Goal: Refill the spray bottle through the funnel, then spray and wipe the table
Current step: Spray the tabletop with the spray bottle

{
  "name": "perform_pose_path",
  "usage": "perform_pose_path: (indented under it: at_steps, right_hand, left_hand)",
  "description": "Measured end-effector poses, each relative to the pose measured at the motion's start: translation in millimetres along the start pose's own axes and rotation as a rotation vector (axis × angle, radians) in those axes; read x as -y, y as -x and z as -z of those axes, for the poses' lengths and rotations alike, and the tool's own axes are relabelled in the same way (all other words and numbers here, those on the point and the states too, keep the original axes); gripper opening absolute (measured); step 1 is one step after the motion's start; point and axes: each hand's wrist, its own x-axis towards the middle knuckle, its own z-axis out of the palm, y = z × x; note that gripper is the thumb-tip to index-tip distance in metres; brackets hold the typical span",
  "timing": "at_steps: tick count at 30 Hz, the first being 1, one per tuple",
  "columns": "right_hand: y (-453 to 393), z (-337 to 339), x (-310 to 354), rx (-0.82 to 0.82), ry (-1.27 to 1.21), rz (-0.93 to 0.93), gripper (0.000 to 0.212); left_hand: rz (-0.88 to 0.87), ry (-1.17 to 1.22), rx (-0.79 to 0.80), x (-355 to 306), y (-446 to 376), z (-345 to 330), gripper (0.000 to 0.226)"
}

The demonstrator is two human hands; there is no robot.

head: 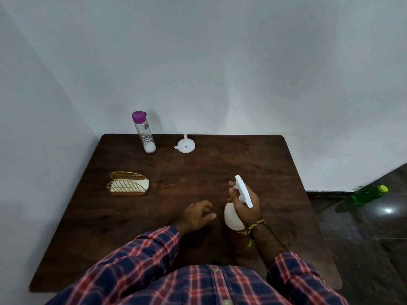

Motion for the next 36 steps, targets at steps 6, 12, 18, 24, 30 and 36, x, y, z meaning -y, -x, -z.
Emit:
perform_pose_path:
  at_steps: [6,12,18,24,30,36]
  right_hand:
    - [8.5,10.4,2.0,-0.029,-0.028,0.010,0.018]
    - [13.6,18.5,8.8,-0.018,-0.053,-0.084,0.015]
    - [-1.5,-17.5,14.2,0.350,0.292,-0.145,0.028]
    - [-13.6,-54.5,16.8,0.470,0.523,-0.276,0.040]
    - [-10.5,-47.6,14.7,0.658,0.711,-0.288,0.046]
    - [3.3,-27.4,13.9,0.861,0.831,-0.299,0.048]
  left_hand:
    - [0.164,-0.185,-0.148,41.8,7.9,8.5,0.060]
    - [0.400,-0.279,-0.046,71.5,12.4,14.6,0.107]
    - [0.327,-0.433,0.111,80.2,0.7,41.7,0.104]
    - [0.317,-0.435,0.149,84.8,1.6,47.6,0.098]
    - [0.340,-0.453,0.130,78.7,3.7,42.4,0.095]
    - [0.356,-0.462,0.134,72.4,7.1,42.4,0.094]
